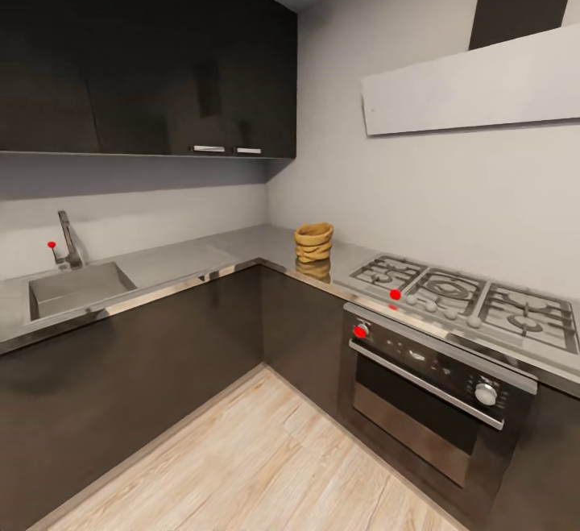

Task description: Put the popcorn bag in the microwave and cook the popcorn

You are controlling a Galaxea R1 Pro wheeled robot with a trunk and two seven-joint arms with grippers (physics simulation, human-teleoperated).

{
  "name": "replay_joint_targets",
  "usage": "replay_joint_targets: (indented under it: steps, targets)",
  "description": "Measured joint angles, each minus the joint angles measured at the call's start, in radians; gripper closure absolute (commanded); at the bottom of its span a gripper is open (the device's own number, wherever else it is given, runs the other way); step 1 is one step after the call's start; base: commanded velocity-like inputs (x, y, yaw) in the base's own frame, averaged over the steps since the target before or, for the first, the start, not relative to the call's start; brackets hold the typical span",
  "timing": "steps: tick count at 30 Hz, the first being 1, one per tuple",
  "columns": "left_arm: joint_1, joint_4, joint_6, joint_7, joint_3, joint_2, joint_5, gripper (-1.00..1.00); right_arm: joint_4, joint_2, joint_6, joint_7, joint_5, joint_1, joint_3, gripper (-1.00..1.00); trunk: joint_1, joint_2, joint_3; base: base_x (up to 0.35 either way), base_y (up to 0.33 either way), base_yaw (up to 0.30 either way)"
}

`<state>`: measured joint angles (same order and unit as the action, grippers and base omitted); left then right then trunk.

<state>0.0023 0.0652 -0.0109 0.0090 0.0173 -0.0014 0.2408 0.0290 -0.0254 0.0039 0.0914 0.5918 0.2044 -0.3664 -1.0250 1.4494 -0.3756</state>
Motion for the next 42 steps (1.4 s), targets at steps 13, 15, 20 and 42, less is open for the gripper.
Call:
replay_joint_targets:
  steps: [13, 15, 20, 42]
  targets:
    - [0.000, -0.001, 0.003, -0.010, -0.003, 0.003, -0.003, -1.00, 0.000, 0.003, -0.001, 0.000, 0.002, 0.000, 0.002, -1.00, 0.001, 0.000, 0.000, 0.266, 0.206, 0.000]
    - [0.000, -0.001, 0.004, -0.010, -0.003, 0.003, -0.003, -1.00, 0.000, 0.002, 0.000, 0.001, 0.002, 0.000, 0.002, -1.00, 0.001, 0.000, 0.000, 0.279, 0.217, 0.000]
    - [0.000, -0.002, 0.003, -0.010, -0.003, 0.003, -0.003, -1.00, 0.000, 0.000, 0.000, 0.001, 0.003, 0.000, 0.002, -1.00, 0.001, 0.000, 0.000, 0.279, 0.217, 0.000]
    - [0.000, -0.001, 0.003, -0.010, -0.003, 0.003, -0.003, -1.00, 0.000, 0.000, -0.002, 0.014, -0.002, 0.000, 0.002, -1.00, 0.001, 0.000, -0.002, 0.279, 0.217, -0.001]
